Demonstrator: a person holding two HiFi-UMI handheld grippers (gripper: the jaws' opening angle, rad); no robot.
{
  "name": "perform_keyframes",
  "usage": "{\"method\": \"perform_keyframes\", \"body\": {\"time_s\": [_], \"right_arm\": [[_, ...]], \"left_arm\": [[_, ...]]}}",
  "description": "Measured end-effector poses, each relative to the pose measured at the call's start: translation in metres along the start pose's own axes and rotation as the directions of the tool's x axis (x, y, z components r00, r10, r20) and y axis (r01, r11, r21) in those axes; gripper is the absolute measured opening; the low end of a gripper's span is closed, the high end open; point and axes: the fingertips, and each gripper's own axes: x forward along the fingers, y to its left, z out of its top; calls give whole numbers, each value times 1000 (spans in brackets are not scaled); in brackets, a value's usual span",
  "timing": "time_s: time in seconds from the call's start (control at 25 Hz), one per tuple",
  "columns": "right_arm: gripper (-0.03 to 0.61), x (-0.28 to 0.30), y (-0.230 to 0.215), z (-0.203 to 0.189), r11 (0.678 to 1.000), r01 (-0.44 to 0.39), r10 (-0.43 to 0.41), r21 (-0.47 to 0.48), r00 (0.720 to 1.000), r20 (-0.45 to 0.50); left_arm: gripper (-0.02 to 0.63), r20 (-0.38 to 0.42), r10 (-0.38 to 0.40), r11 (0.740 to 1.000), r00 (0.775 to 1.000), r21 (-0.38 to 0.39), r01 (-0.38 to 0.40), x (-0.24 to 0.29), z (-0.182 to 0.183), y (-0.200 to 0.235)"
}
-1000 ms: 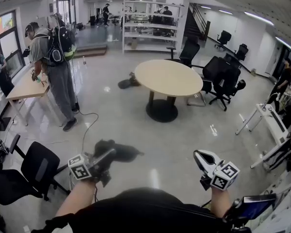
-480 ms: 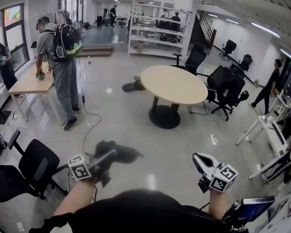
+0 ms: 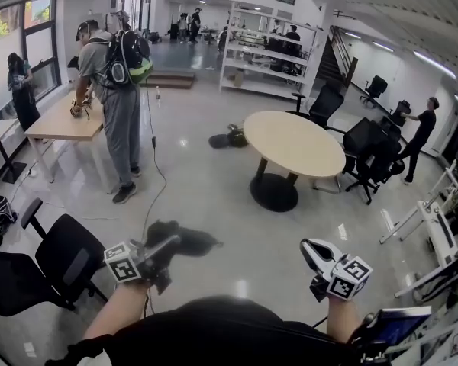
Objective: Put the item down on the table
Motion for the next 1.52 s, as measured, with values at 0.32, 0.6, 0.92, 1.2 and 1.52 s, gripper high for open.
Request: {"method": "perform_keyframes", "body": {"time_s": [0.32,0.6,0.92,1.2,1.52], "right_arm": [[15,86,20,-5,996,-86,86,4,996,-37],[15,125,-8,-11,989,-149,150,21,987,-56],[15,153,-113,-15,971,-233,236,57,971,-38],[15,165,-229,24,952,-306,307,19,952,-14],[15,174,-322,17,950,-300,301,89,954,7]], "left_arm": [[262,34,78,997,996,12,-78,-51,39,42],[262,47,143,990,989,9,-144,-45,41,75],[262,69,197,977,978,75,-202,37,31,113],[262,108,221,965,969,116,-233,142,16,143],[262,67,227,968,972,96,-233,221,-8,187]]}}
